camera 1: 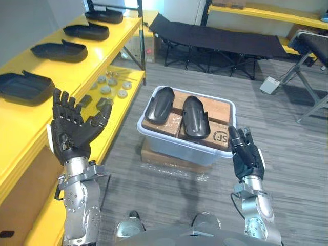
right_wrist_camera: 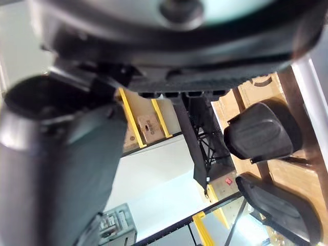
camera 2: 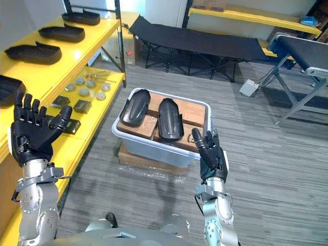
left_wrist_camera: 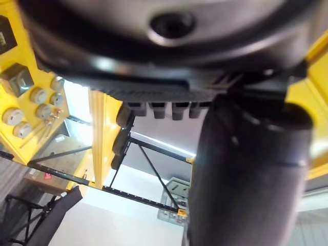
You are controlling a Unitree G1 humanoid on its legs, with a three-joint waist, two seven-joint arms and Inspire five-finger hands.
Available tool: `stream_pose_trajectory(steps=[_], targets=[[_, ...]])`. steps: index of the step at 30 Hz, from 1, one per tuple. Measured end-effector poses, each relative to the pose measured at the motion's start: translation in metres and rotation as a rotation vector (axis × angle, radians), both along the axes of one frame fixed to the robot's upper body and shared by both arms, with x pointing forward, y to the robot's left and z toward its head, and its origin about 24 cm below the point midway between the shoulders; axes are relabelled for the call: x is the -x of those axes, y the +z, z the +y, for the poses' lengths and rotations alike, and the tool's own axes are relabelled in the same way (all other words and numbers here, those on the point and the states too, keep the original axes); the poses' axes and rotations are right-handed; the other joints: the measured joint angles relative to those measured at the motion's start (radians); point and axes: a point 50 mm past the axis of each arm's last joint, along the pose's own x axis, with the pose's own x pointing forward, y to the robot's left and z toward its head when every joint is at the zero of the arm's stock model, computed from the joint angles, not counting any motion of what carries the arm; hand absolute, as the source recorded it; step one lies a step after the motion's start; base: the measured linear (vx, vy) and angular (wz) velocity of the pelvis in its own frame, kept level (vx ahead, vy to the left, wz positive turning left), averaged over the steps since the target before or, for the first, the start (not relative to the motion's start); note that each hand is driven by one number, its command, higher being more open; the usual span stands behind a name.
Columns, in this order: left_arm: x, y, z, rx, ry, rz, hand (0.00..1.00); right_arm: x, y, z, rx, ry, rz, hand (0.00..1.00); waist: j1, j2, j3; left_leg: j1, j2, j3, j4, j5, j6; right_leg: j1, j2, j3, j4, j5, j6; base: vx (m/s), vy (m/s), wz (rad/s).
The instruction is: Walk over and take three plastic housings, then place them on the shelf
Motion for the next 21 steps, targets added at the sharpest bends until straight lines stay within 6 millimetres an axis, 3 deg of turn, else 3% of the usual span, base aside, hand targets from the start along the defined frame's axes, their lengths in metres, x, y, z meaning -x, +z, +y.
stream_pose_trajectory(steps=[1,4,6,9,12,14,15,17,18,20,21], targets=[[-0.002,-0.003,-0.002,0.011,-0.004,0.018,1.00,-0.005,0.003,-0.001,0.002,-0.004,-0.015,1.00,-0.001,0.022,0.032,0.001,0.015,-0.013,0.031,-0.050,-0.016,0.005,0.007,0.023,0.003,0.018,0.020,-0.04,0.083,-0.01],[-0.004,-0.006,-0.007,0.043,-0.017,0.031,1.00,0.000,-0.003,-0.002,0.026,-0.002,0.019,1.00,-0.001,0.046,0.036,-0.022,0.021,-0.033,0.055,-0.077,-0.010,0.012,0.033,0.049,-0.007,0.020,0.019,0.01,0.050,0.19],[-0.009,-0.005,-0.014,0.072,-0.051,0.020,1.00,0.007,-0.007,-0.007,0.031,-0.023,0.044,1.00,-0.009,0.074,0.030,-0.055,0.043,-0.089,0.096,-0.098,-0.027,0.031,0.071,0.059,-0.009,0.020,0.020,0.17,-0.059,0.55],[-0.010,-0.008,-0.021,0.099,-0.077,0.025,1.00,0.007,-0.005,-0.013,0.047,-0.036,0.041,1.00,-0.003,0.102,0.020,-0.067,0.089,-0.131,0.151,-0.133,-0.065,0.039,0.102,0.045,0.058,-0.041,0.020,0.15,-0.069,0.30],[-0.009,-0.020,-0.023,0.151,-0.080,0.072,1.00,0.006,-0.002,-0.022,0.092,-0.021,0.049,1.00,-0.004,0.128,0.007,-0.039,0.131,-0.145,0.182,-0.136,-0.067,0.078,0.132,0.023,0.104,-0.100,0.028,0.21,-0.133,0.20],[-0.005,-0.028,-0.025,0.162,-0.097,0.112,1.00,0.003,0.003,-0.034,0.141,-0.023,0.050,1.00,-0.004,0.157,0.003,-0.068,0.190,-0.129,0.293,-0.107,-0.038,0.127,0.171,0.007,0.085,-0.119,0.029,0.21,-0.154,0.11],[-0.005,-0.030,-0.027,0.162,-0.106,0.120,1.00,0.003,0.004,-0.038,0.151,-0.034,0.049,1.00,-0.004,0.164,0.002,-0.078,0.203,-0.124,0.320,-0.092,-0.039,0.143,0.174,-0.001,0.071,-0.120,0.027,0.17,-0.119,0.18],[-0.007,-0.035,-0.029,0.159,-0.124,0.138,1.00,0.003,0.009,-0.050,0.169,-0.090,0.041,1.00,-0.005,0.157,0.005,-0.110,0.228,-0.083,0.393,-0.013,-0.036,0.203,0.173,-0.019,0.010,-0.117,0.025,0.15,-0.081,0.25],[-0.008,-0.037,-0.033,0.161,-0.144,0.147,1.00,0.004,0.013,-0.060,0.185,-0.135,0.034,1.00,-0.004,0.154,0.005,-0.110,0.220,-0.069,0.352,-0.041,-0.065,0.221,0.163,-0.030,-0.019,-0.106,0.028,0.14,-0.051,0.19],[-0.009,-0.037,-0.041,0.157,-0.192,0.142,1.00,0.005,0.022,-0.075,0.241,-0.205,0.013,1.00,-0.005,0.165,-0.001,-0.114,0.183,-0.076,0.186,-0.035,-0.074,0.214,0.140,-0.039,-0.032,-0.098,0.041,0.14,0.066,0.09],[-0.010,-0.038,-0.052,0.165,-0.244,0.135,1.00,0.007,0.028,-0.086,0.287,-0.254,0.010,1.00,-0.004,0.186,-0.012,-0.103,0.159,-0.098,0.017,0.110,-0.084,0.197,0.132,-0.029,-0.029,-0.092,0.055,0.13,0.206,-0.04]])
